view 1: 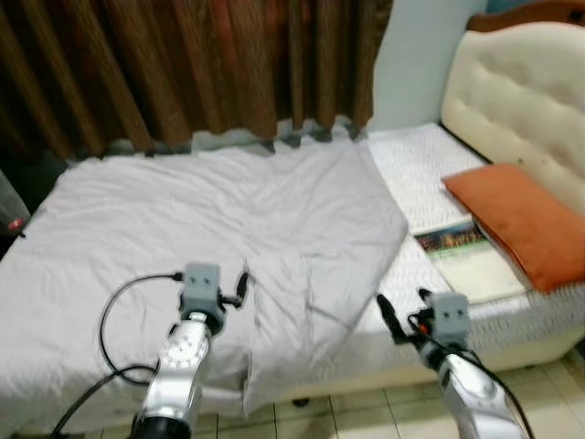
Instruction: Clean up the room
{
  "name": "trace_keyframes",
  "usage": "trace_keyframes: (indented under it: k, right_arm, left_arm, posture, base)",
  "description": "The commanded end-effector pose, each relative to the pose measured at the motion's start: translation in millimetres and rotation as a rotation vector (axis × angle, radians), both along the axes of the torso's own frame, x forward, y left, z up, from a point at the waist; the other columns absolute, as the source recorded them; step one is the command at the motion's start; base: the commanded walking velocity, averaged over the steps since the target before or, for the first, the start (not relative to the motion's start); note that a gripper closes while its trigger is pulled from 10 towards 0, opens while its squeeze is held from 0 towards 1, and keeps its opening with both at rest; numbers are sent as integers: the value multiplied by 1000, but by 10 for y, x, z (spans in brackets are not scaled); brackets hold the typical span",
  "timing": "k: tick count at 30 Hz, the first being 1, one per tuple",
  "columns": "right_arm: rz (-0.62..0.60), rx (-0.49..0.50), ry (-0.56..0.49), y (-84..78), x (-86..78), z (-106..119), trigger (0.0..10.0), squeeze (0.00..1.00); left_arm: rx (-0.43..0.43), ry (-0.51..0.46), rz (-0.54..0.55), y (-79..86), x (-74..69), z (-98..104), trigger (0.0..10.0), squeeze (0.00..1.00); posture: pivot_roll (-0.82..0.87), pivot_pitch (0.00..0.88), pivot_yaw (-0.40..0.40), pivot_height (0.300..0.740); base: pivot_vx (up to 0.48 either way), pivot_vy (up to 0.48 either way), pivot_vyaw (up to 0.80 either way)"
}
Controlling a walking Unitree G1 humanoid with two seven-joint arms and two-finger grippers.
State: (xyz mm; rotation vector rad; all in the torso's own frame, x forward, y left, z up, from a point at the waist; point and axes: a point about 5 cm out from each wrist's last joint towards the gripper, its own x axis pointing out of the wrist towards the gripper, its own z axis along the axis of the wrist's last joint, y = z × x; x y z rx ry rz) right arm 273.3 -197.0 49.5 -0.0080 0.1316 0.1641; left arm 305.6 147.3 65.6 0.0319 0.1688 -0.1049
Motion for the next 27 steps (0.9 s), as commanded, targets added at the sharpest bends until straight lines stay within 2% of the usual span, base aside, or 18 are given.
trace_keyframes:
  k: [1, 23, 27]
  right_arm:
    - [34, 23, -15, 113, 32, 25, 10000, 0]
    - [49, 30, -6, 130, -21, 2, 10000, 0]
    - [61, 32, 8, 142, -81, -23, 10000, 0]
  left_arm:
    - [27, -10, 24, 123, 33, 42, 10000, 0]
    - [-12, 13, 23, 78, 69, 17, 10000, 0]
    - [-31, 39, -33, -70, 218, 1, 10000, 0]
  posture:
    - [-21, 0, 32, 740]
    - [-41, 0, 33, 740]
    - [-50, 27, 19, 740]
  base:
    - [465, 0, 0]
    - [463, 0, 0]
    - [463, 0, 0]
